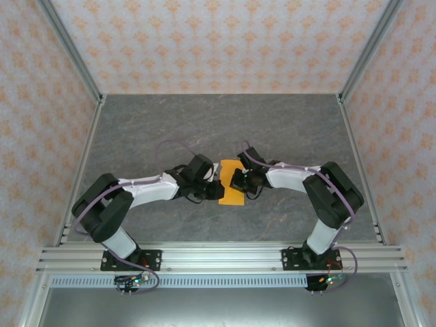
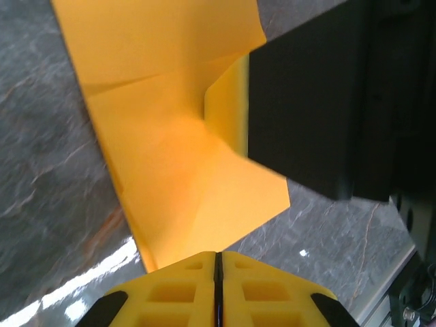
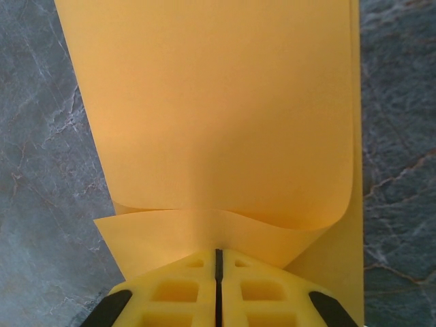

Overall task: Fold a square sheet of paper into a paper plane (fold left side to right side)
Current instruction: Fold the triangle a second time at the center of the table.

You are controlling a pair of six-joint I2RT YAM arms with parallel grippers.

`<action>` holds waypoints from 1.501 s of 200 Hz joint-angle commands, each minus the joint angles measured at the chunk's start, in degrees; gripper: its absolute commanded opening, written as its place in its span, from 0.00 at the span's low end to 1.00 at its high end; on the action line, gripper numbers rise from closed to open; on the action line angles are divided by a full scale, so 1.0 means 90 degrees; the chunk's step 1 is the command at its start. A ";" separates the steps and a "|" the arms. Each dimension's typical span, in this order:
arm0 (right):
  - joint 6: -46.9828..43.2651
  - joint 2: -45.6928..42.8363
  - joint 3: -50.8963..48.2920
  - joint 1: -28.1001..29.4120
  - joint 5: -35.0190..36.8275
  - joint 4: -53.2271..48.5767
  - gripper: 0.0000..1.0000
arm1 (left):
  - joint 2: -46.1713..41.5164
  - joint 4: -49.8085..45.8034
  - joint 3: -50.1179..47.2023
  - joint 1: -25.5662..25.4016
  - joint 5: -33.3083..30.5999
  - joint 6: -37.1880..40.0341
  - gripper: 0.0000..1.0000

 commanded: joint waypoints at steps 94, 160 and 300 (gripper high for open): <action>-0.0155 -0.0714 -0.0103 0.0057 0.0139 -0.0114 0.08 | 0.0908 -0.0087 -0.0040 0.0010 -0.0179 0.0140 0.10; 0.0172 -0.0897 -0.0338 0.0476 0.0200 0.0079 0.08 | 0.0921 -0.0148 -0.0022 0.0009 -0.0337 0.0145 0.08; 0.0318 -0.0108 -0.0302 0.0532 0.0183 0.0388 0.08 | 0.0935 -0.0231 -0.0027 0.0004 -0.0439 0.0155 0.07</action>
